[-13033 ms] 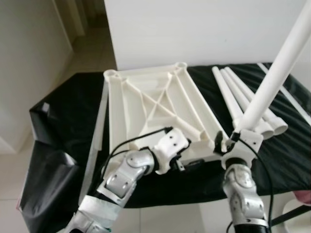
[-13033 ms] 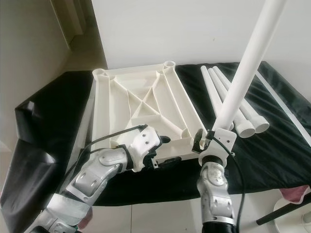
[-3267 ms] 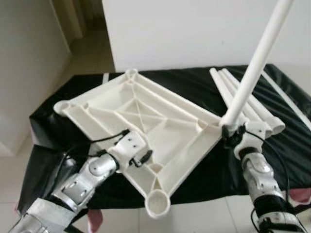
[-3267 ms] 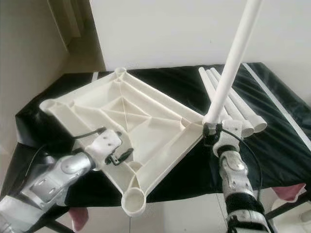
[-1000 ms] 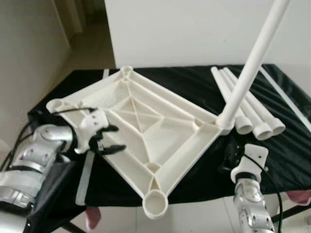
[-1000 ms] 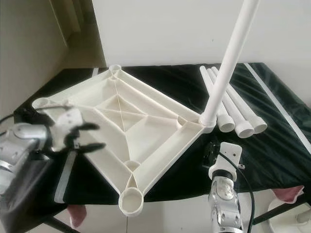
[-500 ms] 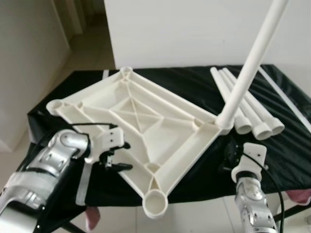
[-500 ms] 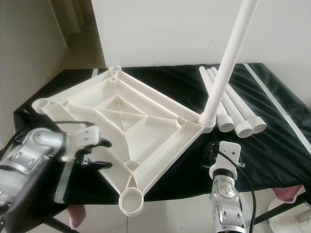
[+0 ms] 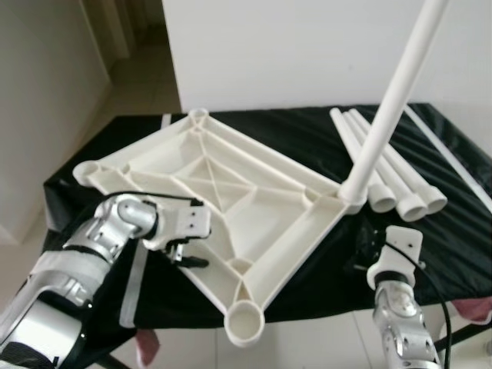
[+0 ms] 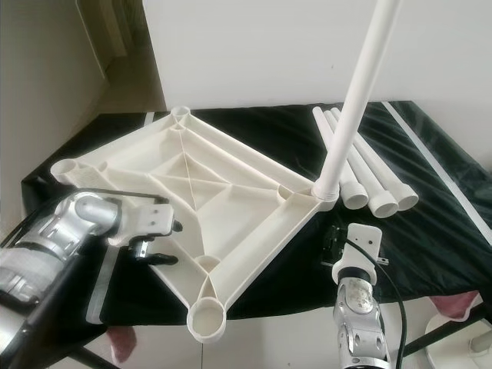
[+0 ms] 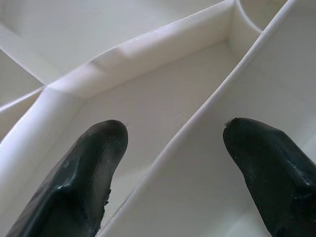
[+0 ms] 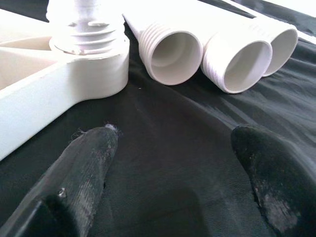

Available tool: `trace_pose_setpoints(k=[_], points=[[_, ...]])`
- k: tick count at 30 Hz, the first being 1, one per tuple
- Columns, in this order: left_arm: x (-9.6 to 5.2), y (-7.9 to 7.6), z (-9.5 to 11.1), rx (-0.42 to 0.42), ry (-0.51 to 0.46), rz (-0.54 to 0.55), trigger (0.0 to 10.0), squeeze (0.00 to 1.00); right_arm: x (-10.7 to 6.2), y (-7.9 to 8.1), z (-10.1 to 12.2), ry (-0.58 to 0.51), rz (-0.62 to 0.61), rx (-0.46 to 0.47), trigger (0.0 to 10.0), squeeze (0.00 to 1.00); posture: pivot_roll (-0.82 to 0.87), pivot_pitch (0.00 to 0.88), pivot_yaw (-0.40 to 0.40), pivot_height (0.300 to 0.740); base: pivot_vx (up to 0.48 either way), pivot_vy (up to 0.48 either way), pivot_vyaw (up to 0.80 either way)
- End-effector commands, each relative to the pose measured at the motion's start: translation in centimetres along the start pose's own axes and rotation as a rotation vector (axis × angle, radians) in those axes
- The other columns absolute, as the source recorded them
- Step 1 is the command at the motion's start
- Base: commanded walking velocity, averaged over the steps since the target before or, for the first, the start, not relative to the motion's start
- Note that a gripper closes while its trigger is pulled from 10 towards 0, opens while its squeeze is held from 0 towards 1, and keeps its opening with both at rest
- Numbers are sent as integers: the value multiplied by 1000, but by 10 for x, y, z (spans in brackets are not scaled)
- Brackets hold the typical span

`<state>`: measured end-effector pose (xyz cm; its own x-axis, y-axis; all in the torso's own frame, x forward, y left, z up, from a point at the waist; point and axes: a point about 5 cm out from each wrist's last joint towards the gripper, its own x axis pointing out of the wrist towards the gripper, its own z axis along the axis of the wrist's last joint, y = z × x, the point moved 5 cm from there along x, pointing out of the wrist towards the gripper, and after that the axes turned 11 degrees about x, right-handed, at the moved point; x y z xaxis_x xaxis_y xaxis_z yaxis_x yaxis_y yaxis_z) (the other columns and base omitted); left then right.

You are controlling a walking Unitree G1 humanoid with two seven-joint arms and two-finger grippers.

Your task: Building children table

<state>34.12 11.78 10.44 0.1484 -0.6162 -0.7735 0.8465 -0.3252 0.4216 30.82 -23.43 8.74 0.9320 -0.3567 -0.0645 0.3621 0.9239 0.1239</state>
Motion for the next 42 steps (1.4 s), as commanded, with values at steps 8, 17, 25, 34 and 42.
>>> trace_pose_setpoints(k=[8, 17, 25, 34, 42], points=[[17, 12, -3, -107, 5, 76, 10000, 0, 0, 3, 1, 0, -4, 1, 10000, 0, -26, 0, 48, 740, 0, 0, 0], [12, 41, -20, -315, 68, 266, 10000, 0, -3, 2, 0, -1, -18, 12, 10000, 0, -31, 0, 60, 740, 0, 0, 0], [0, 47, -46, -433, 205, 408, 10000, 0, -4, 4, 0, -1, -26, 26, 10000, 0, -28, 0, 69, 740, 0, 0, 0], [-23, 46, -71, -572, 292, 575, 10000, 0, -4, 9, 0, 3, -23, 41, 10000, 0, -18, 0, 64, 740, 0, 0, 0], [-41, 51, -70, -692, 268, 732, 10000, 0, -5, 8, 0, 5, -32, 45, 10000, 0, -12, 2, 62, 740, 0, 0, 0]])
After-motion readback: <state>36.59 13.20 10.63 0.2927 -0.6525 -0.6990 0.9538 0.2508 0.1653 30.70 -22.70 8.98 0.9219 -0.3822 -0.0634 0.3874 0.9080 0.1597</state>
